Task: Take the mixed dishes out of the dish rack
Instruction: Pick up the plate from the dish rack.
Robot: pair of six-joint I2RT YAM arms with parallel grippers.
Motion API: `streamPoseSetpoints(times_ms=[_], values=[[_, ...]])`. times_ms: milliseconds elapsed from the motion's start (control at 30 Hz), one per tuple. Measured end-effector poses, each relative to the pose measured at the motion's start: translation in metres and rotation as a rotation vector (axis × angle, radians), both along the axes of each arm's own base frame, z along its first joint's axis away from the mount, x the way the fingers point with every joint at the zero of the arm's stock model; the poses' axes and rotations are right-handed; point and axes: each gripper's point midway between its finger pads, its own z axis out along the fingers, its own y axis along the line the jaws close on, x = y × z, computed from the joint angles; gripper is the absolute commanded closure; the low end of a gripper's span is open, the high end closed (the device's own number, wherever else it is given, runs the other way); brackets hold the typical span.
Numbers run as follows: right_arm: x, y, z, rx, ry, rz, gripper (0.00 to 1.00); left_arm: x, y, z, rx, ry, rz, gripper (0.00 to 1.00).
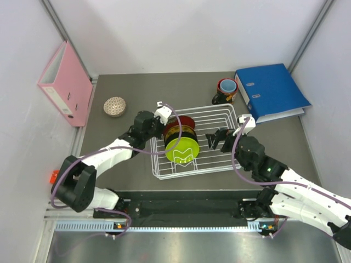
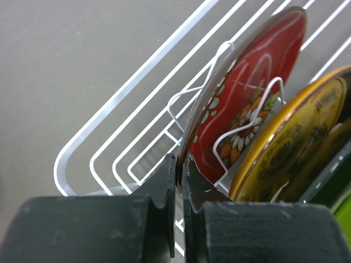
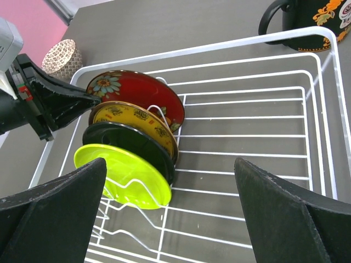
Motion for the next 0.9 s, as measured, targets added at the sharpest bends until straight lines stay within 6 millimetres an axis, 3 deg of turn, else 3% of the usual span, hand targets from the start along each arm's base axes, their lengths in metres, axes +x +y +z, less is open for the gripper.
streamPoseSetpoints(times_ms=[133,600,700,900], values=[[0.001,0.001,0.001,0.004,-0.002,0.001,0.0,-0.004,0.005,0.005,0.021,0.002,0.0,1.0],[0.002,0.004,0.0,0.01,0.003,0.006,0.0,-0.002,0.009,0.054,0.039,-0.055,-0.011,1.0],[0.002,0.004,0.0,0.011,0.002,0.006,0.0,0.004,0.008,0.08,0.017,-0.096,0.0,1.0],[0.001,0.003,0.003,0.02,-0.005,0.006,0.0,0.013,0.002,0.159,-0.068,-0.237,0.003,1.0]])
